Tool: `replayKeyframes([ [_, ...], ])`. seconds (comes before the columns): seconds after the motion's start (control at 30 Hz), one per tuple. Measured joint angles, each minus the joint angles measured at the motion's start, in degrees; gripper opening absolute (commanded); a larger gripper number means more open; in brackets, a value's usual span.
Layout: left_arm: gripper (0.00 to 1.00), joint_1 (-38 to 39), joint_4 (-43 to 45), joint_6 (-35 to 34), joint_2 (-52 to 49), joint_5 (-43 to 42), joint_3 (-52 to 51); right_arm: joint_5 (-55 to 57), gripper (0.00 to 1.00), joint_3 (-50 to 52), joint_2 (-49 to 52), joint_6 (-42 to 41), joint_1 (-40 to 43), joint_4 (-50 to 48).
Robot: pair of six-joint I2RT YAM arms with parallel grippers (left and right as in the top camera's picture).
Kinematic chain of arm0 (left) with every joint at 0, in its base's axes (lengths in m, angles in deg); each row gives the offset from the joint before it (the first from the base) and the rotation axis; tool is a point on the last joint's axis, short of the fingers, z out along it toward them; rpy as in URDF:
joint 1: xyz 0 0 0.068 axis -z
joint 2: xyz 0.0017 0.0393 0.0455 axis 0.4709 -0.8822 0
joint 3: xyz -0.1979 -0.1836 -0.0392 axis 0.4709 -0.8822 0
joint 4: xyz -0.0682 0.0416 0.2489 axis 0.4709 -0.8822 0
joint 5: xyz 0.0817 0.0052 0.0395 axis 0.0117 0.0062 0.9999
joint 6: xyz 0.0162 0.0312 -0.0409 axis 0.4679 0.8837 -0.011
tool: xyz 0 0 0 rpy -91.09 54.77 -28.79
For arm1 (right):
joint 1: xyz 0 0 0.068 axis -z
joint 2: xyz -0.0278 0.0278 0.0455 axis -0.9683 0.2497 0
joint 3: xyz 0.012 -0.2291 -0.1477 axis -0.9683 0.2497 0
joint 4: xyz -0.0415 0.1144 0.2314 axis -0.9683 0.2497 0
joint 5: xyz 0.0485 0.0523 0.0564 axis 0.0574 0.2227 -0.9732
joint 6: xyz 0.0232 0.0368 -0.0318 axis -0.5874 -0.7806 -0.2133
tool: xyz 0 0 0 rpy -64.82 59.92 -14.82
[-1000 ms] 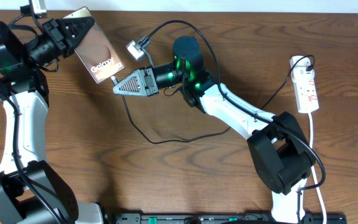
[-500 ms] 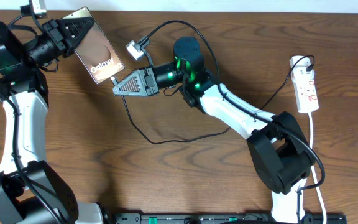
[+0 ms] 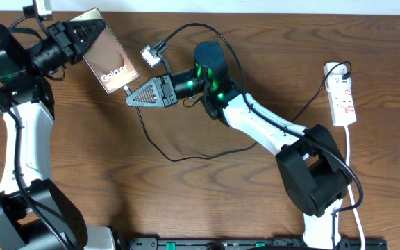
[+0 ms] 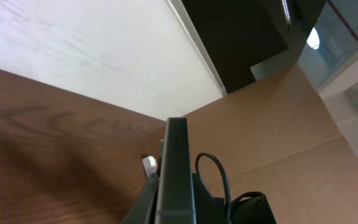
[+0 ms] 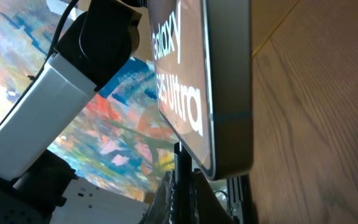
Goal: Plug charger to phone and switch on socket
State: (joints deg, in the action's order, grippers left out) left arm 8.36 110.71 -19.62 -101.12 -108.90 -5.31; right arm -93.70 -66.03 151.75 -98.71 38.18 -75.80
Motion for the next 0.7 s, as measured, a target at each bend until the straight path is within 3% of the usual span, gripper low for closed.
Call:
replayKeyframes([
  [0.7,0.07,0.7,0.1,1.0,0.0,-0.3,0.0,-1.3,0.01,0.3,0.0,-1.0,0.1,-2.6],
])
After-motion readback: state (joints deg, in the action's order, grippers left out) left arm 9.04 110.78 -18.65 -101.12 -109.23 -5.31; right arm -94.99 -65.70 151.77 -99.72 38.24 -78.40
